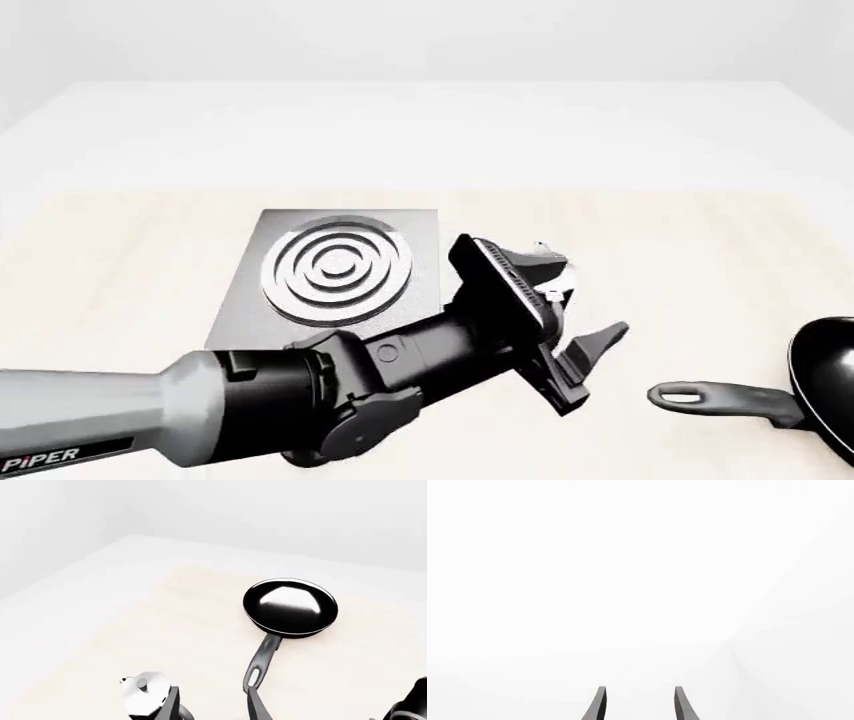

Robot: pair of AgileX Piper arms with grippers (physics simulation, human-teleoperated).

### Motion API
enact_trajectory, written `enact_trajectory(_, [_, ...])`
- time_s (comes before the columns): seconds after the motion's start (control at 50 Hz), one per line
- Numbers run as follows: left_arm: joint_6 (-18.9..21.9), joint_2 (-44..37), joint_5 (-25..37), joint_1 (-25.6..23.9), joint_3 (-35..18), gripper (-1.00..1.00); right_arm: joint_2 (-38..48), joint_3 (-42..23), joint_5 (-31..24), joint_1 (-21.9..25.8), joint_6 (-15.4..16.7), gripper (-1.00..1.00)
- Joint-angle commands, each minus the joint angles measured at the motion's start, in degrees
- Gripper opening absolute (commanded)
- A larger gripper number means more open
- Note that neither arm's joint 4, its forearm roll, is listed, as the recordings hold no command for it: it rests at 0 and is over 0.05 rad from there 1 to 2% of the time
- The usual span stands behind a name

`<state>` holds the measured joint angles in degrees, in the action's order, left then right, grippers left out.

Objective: Put the frying pan on the stove.

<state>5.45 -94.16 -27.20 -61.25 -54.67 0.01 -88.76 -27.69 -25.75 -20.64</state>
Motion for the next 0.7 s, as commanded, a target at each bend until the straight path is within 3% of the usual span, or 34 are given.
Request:
enact_trajectory(0.02, [0.7, -5.3, 4.3, -2.6, -5.9, 1.00, 0.0, -0.8, -0.6, 0.4, 0.5, 1.00])
enact_trajectory(0.7, [2.9, -15.8, 15.7, -6.7, -19.6, 1.00, 0.0, -0.2, 0.2, 0.6, 1.1, 1.00])
